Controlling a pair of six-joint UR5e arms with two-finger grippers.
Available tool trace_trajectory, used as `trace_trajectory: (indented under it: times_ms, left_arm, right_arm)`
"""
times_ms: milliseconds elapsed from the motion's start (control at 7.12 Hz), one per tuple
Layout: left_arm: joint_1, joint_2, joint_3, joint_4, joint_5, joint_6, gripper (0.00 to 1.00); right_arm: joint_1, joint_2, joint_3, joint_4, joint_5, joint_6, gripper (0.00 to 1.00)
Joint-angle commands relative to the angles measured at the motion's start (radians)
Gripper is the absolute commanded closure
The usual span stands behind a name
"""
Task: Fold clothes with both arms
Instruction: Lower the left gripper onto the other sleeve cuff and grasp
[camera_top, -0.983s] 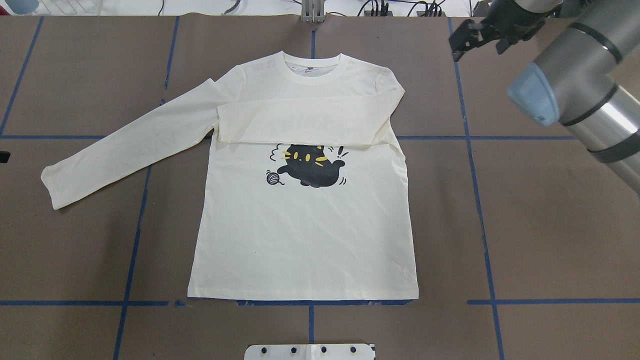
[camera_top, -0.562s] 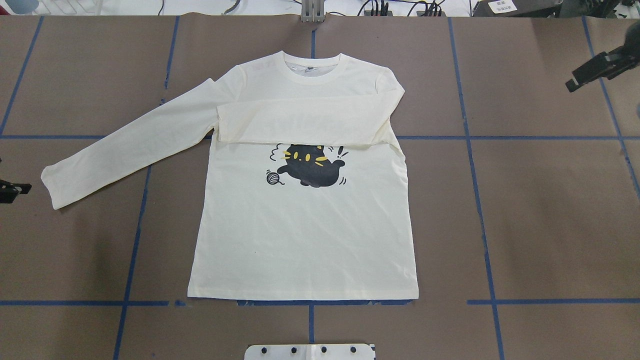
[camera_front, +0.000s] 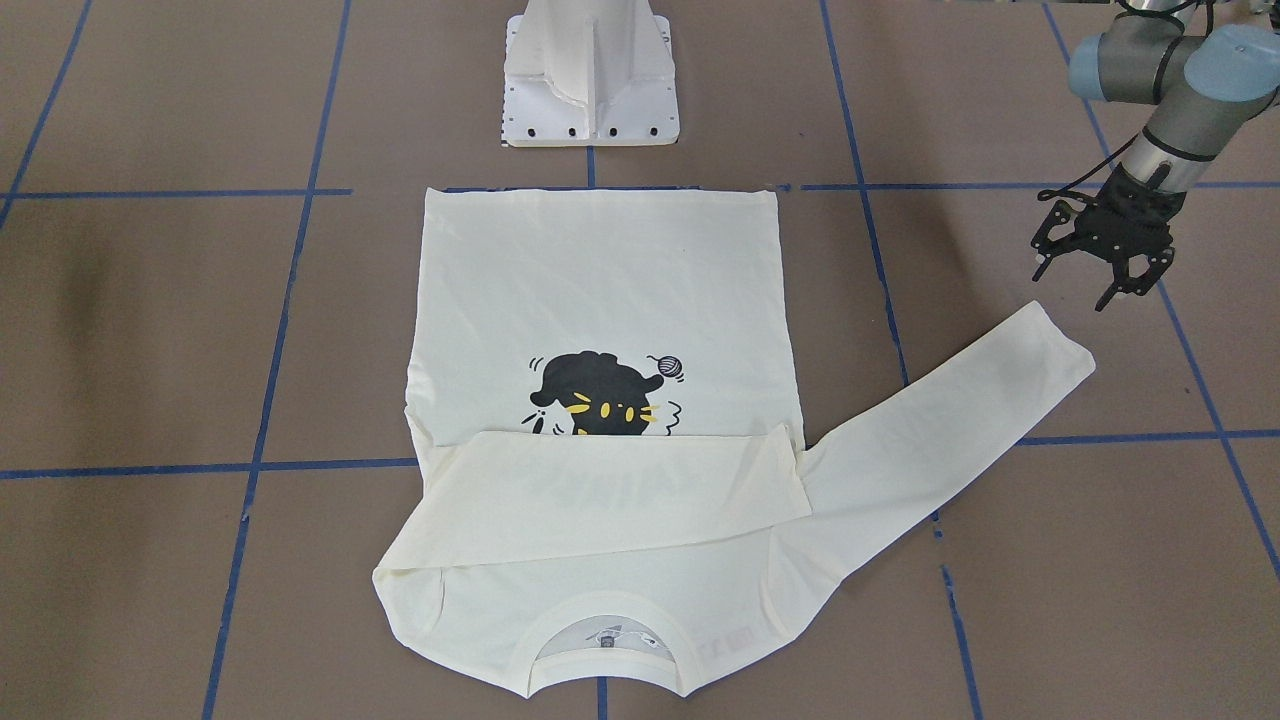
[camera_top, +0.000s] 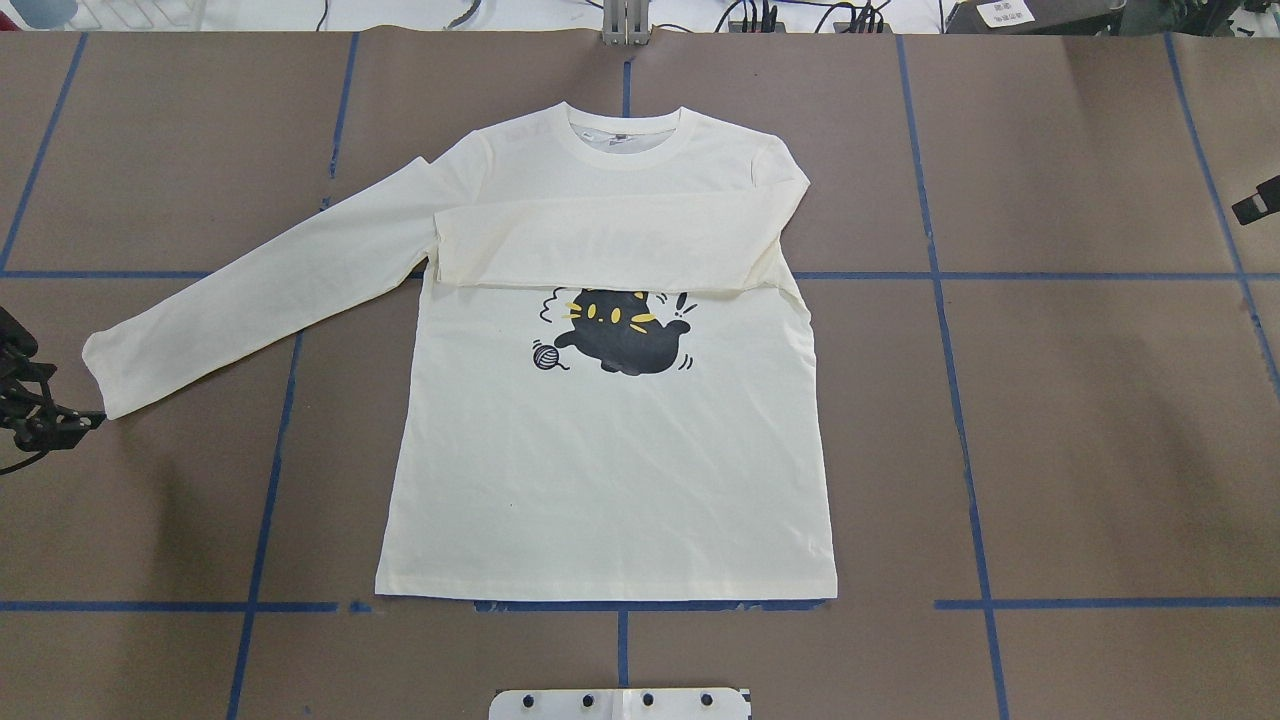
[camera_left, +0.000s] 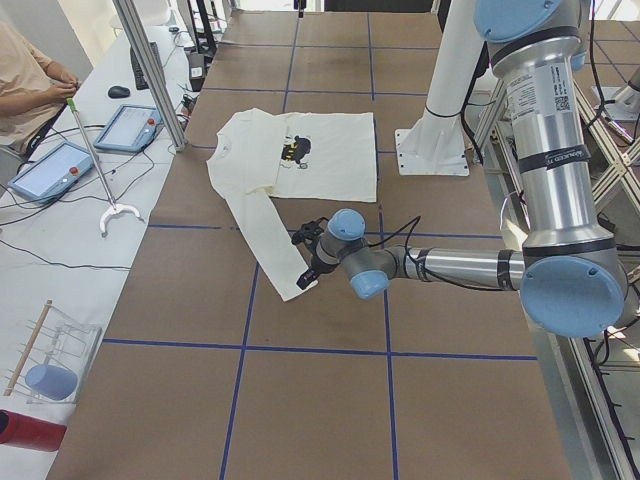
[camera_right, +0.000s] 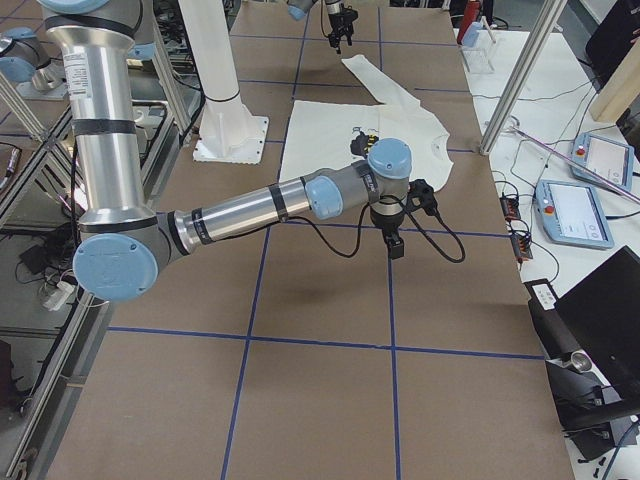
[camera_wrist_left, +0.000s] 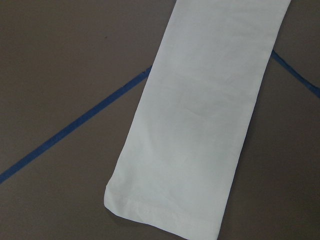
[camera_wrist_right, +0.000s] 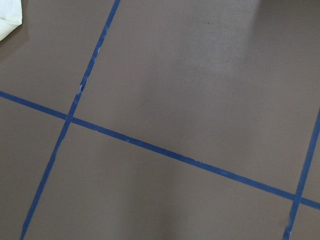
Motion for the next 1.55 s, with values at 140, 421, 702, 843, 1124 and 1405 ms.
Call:
trace_trajectory:
  times_ms: [140,421,702,843,1124,1405]
  left_arm:
    - [0.030,-0.082,0.088,0.001,0.005,0.000,0.13]
    - [0.031,-0.087,0.100,-0.011,0.005,0.003,0.16]
    - [0.031,-0.084,0.098,-0.016,0.005,0.003,0.85]
    - [0.031,-0.080,0.100,-0.016,0.007,0.006,1.00]
    - [0.030,-0.077,0.093,-0.017,0.007,0.005,1.00]
    - [0.018,-0.071,0.048,-0.080,0.121,0.006,1.00]
  right_arm:
    - [0.004,-0.013,0.013,0.001,0.000,0.001,0.00]
    - [0.004,-0.018,0.022,0.001,0.002,0.009,0.00]
    - [0.005,-0.018,0.027,0.000,0.002,0.010,0.00]
    - [0.005,-0.018,0.028,0.001,0.002,0.012,0.00]
    - [0.005,-0.018,0.028,0.001,0.002,0.012,0.00]
    - [0.005,-0.018,0.030,0.001,0.000,0.013,0.00]
